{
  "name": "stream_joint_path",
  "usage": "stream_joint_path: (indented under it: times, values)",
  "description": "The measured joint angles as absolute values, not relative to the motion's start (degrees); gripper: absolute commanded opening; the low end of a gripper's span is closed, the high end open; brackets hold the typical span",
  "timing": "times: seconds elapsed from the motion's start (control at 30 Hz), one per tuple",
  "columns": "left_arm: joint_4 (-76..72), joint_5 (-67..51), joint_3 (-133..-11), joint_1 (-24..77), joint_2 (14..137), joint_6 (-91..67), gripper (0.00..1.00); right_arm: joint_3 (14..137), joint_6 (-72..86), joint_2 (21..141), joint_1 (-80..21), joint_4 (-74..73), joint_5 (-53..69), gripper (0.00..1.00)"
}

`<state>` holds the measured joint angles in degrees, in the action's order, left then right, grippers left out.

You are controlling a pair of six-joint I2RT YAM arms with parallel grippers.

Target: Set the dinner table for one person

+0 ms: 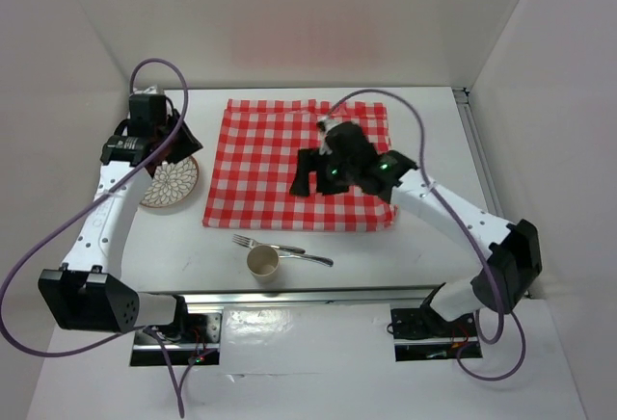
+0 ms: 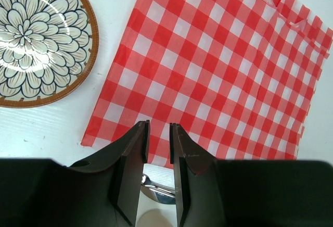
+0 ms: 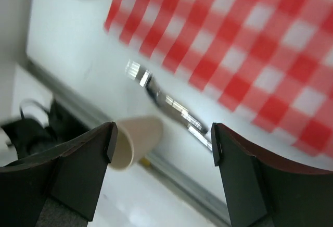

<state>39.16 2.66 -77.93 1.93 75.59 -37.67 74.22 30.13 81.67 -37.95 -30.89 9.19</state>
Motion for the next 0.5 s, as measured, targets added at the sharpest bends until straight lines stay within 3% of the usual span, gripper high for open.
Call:
stream_joint_path:
  times: [0.1, 0.23, 0.5]
  values:
    - [39.3, 2.1, -77.4, 0.8, 75.5, -37.5, 0.40, 74.2, 29.0, 84.2, -47.8, -33.1, 8.3, 0.90]
    - [39.9, 1.0, -76.5, -0.4, 75.6, -37.3, 0.38, 74.2, 27.8, 87.6, -56.3, -35.8, 7.5, 0.90]
    - [39.9, -0.8, -74.3, -0.6, 75.6, -37.3, 0.38, 74.1, 26.6, 92.6, -58.5, -36.0, 7.2, 0.77]
